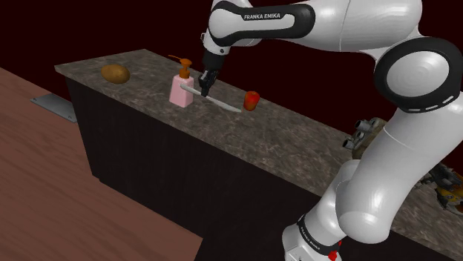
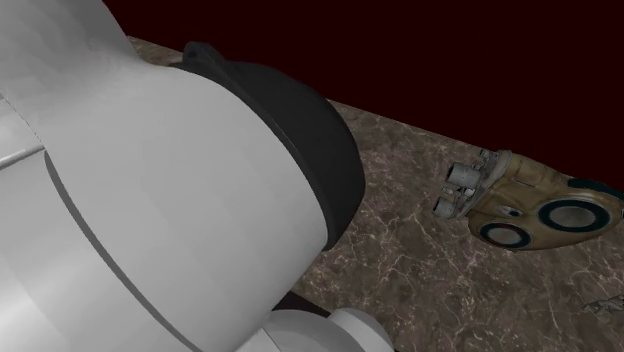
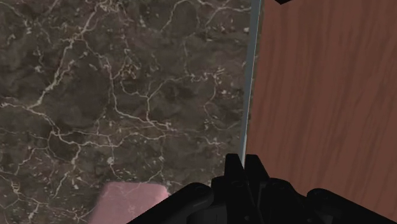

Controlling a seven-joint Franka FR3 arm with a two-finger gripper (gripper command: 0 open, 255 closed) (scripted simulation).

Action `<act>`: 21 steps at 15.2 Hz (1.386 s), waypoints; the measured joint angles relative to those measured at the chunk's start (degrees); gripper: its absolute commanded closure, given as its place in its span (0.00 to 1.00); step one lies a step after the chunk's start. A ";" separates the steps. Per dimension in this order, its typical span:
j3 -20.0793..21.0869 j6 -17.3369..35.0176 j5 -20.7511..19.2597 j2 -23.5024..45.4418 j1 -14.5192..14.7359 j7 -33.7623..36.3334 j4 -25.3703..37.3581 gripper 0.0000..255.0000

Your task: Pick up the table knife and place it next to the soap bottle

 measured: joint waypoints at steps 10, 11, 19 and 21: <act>0.01 7.25 0.44 1.83 -0.07 -0.41 -5.46 1.00; 0.02 7.95 0.51 2.15 -0.09 -0.47 -5.83 1.00; 0.12 13.73 1.06 4.40 -0.15 -0.89 -9.40 1.00; 0.14 15.19 1.24 5.04 -0.18 -1.03 -10.23 1.00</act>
